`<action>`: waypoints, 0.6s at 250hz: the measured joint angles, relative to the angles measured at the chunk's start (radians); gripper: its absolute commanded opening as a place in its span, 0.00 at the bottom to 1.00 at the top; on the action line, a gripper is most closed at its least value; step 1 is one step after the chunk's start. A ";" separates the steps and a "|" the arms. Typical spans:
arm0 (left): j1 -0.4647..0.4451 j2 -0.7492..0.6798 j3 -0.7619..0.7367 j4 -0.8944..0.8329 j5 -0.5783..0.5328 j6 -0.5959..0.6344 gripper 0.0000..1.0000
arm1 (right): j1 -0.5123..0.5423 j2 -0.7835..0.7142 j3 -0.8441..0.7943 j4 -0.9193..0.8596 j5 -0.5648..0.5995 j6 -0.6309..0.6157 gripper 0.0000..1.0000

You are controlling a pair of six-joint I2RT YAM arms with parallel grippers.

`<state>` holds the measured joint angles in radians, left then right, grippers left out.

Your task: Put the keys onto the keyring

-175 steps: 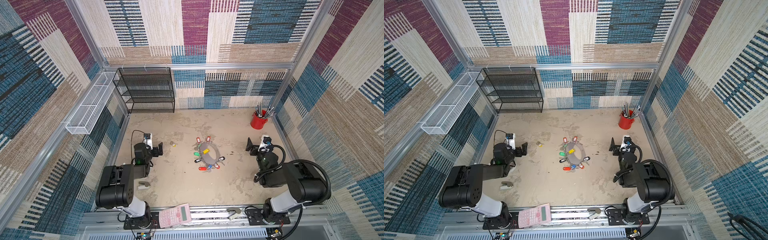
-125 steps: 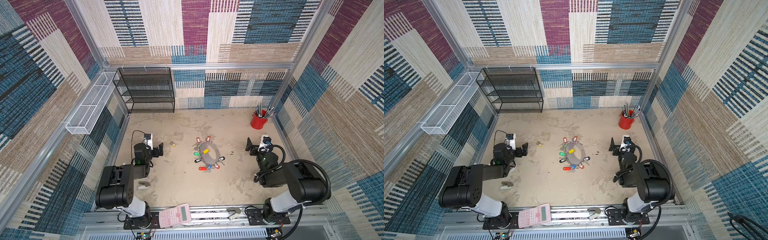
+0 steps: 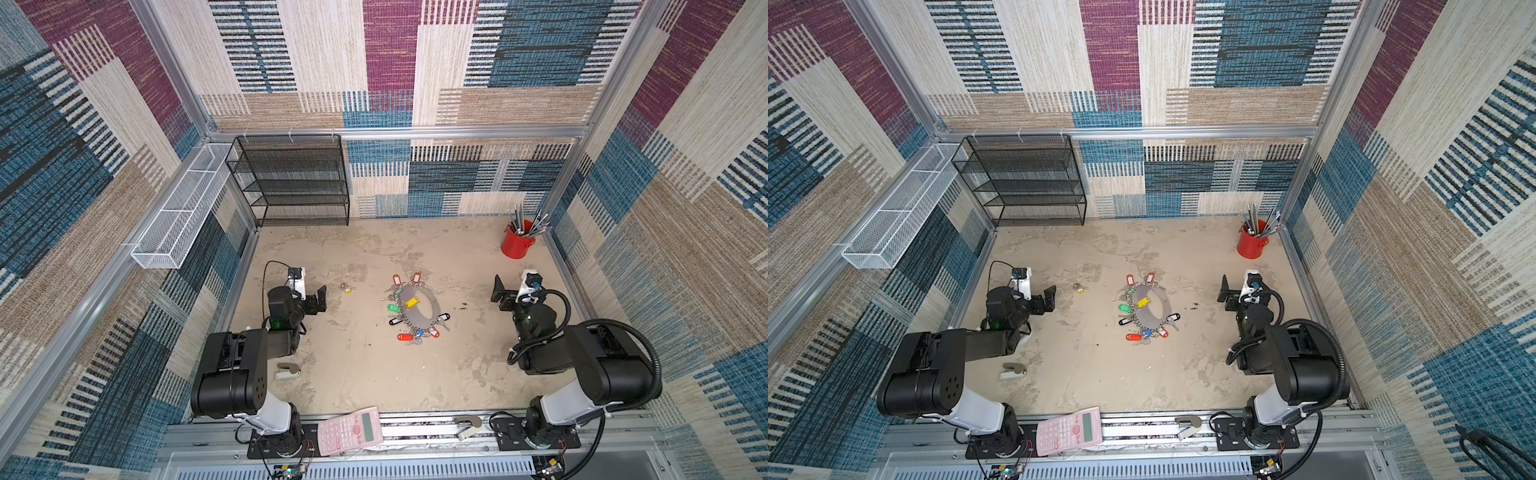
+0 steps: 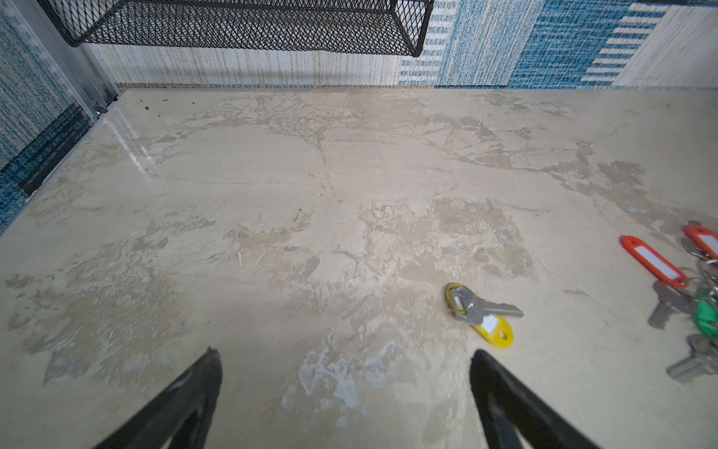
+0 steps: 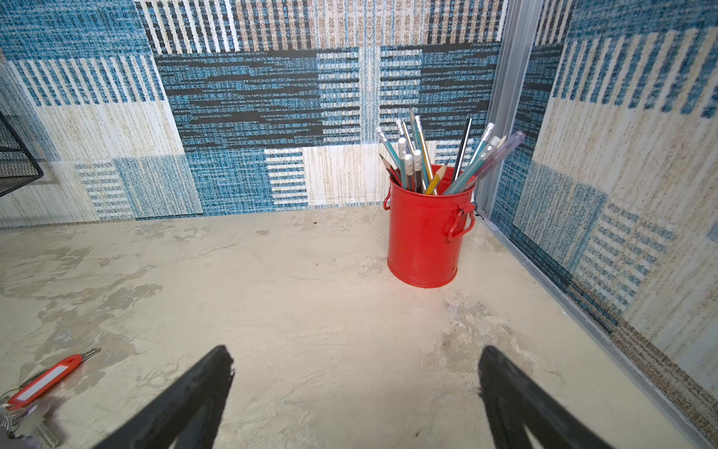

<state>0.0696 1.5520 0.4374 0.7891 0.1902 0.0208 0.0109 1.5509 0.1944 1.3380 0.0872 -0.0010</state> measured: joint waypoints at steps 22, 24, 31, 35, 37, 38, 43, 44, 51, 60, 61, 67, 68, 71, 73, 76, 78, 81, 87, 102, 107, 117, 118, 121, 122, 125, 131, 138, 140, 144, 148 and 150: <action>0.000 0.000 0.000 0.000 0.000 0.000 1.00 | 0.000 0.000 0.000 0.000 0.000 0.000 1.00; 0.000 0.000 0.000 0.000 0.000 0.000 1.00 | 0.000 0.000 0.000 0.000 0.000 0.000 1.00; 0.000 0.000 0.000 0.000 0.000 0.000 1.00 | 0.000 0.000 0.000 0.000 0.000 0.000 1.00; 0.000 0.000 0.000 0.000 0.000 0.000 1.00 | 0.000 0.000 0.000 0.000 0.000 0.000 1.00; 0.000 0.000 0.000 0.000 0.000 0.000 1.00 | 0.000 0.000 0.000 0.000 0.000 0.000 1.00; 0.000 0.000 0.000 0.000 0.000 0.000 1.00 | 0.000 0.000 0.000 0.000 0.000 0.000 1.00; 0.000 0.000 -0.001 0.000 0.000 0.000 1.00 | 0.000 0.000 0.000 0.000 0.000 0.000 1.00; 0.000 0.000 -0.001 0.000 0.000 0.000 1.00 | 0.000 0.000 0.000 0.000 0.000 0.000 1.00; 0.000 0.000 -0.001 0.000 0.000 0.000 1.00 | 0.000 0.000 0.000 0.000 0.000 0.000 0.99; 0.000 0.000 -0.001 0.000 0.000 0.000 1.00 | 0.000 0.000 0.000 0.000 0.000 0.000 1.00; 0.000 0.000 -0.001 0.000 0.000 0.000 1.00 | 0.000 0.000 0.000 0.000 0.000 0.000 1.00; 0.000 0.000 -0.001 0.000 0.000 0.000 1.00 | 0.000 0.000 0.000 0.000 0.000 0.000 1.00; 0.000 0.000 -0.001 0.000 0.000 0.000 1.00 | 0.000 0.000 0.000 0.000 0.000 0.000 1.00; 0.000 0.000 -0.001 0.000 0.000 0.000 1.00 | 0.000 0.000 0.000 0.000 0.000 0.000 1.00; 0.000 0.000 -0.001 0.000 0.000 0.000 1.00 | 0.000 0.000 0.000 0.000 0.000 0.000 1.00; 0.000 0.000 -0.001 0.000 0.000 0.000 1.00 | 0.000 0.000 0.000 0.000 0.000 0.000 1.00; 0.000 0.000 -0.001 0.000 0.000 0.000 1.00 | 0.000 0.000 0.000 0.000 0.000 0.000 1.00; 0.000 0.000 -0.001 0.000 0.000 0.000 1.00 | 0.000 0.000 0.000 0.000 0.000 0.000 1.00; 0.000 0.000 -0.001 0.000 0.000 0.000 1.00 | 0.000 0.000 0.000 0.000 0.000 0.000 1.00; 0.000 0.000 -0.001 0.000 0.000 0.000 1.00 | 0.000 0.000 0.000 0.000 0.000 0.000 1.00; 0.000 0.000 -0.001 0.000 0.000 0.000 1.00 | 0.000 0.000 0.000 0.000 0.000 0.000 1.00; 0.000 0.000 -0.001 0.000 0.000 0.000 1.00 | 0.000 0.000 -0.001 0.000 0.000 0.000 1.00; 0.000 0.000 -0.001 0.000 0.000 0.000 1.00 | 0.000 0.000 -0.001 0.000 0.000 0.000 1.00; 0.000 0.000 -0.001 0.000 0.000 0.000 1.00 | 0.000 0.000 -0.001 0.000 0.000 0.000 1.00; 0.000 0.000 -0.001 0.000 0.000 0.000 1.00 | 0.000 0.000 -0.001 0.000 0.000 0.000 1.00; 0.000 0.000 -0.001 0.000 0.000 0.000 1.00 | 0.000 0.000 -0.001 0.000 0.000 0.000 1.00; 0.000 0.000 -0.001 0.000 -0.001 0.000 1.00 | 0.000 0.000 -0.002 0.000 0.000 0.000 1.00; 0.000 0.000 -0.001 0.000 -0.003 -0.001 1.00 | 0.000 0.000 -0.004 0.002 0.000 0.000 1.00; 0.000 0.000 -0.001 0.000 -0.005 -0.001 1.00 | 0.000 0.000 -0.005 0.002 0.000 0.000 1.00; 0.000 0.000 -0.001 0.000 -0.007 -0.001 1.00 | 0.000 0.000 -0.005 0.002 0.000 0.000 1.00; 0.001 0.000 -0.001 0.000 -0.009 -0.002 1.00 | 0.000 0.000 -0.006 0.002 0.000 0.000 1.00; 0.001 0.000 -0.001 0.000 -0.010 -0.003 1.00 | 0.000 0.000 -0.006 0.002 0.000 0.000 1.00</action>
<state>0.0704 1.5520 0.4366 0.7891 0.1806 0.0181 0.0109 1.5509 0.1886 1.3399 0.0872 -0.0010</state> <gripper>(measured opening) 0.996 0.995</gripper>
